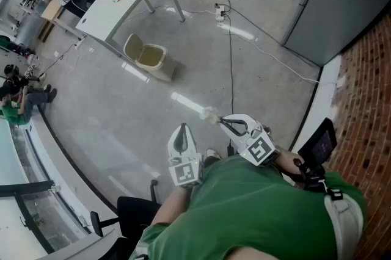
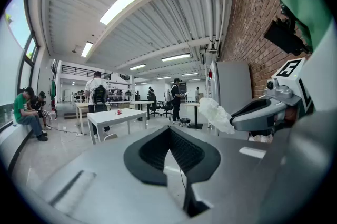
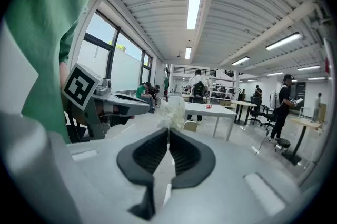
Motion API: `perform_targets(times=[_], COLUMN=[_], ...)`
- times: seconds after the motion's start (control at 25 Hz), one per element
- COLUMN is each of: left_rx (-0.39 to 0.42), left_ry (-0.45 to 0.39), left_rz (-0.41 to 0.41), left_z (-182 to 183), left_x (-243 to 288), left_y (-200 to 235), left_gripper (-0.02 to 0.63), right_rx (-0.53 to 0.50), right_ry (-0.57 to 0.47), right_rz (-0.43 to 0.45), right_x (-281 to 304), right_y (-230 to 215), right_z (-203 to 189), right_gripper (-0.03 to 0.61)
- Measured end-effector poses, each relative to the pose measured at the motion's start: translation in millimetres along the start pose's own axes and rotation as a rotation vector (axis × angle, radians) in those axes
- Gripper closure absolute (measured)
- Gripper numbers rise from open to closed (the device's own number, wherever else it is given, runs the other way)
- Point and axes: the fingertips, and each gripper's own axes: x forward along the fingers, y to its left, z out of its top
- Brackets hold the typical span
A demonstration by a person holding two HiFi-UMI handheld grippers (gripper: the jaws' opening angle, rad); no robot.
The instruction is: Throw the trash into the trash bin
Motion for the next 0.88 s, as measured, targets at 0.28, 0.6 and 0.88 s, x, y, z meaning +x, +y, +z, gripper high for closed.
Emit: perform_targets(times=[0.28, 0.6, 0.88], left_rx=[0.008, 0.009, 0.012], left_ry=[0.004, 0.008, 0.014], left_rz=[-0.005, -0.003, 0.011], left_z=[0, -1, 0], left_x=[0, 1, 4], left_y=[-3, -9, -17], left_gripper=[0.607, 0.607, 0.607], right_rx=[0.014, 0.02, 0.028], right_ry=[-0.013, -0.019, -0.02], right_rz=[0.01, 0.017, 0.026], right_x=[-2, -6, -13], right_y=[-1, -4, -10], right_z=[3, 1, -4], right_gripper=[0.563, 0.563, 0.563])
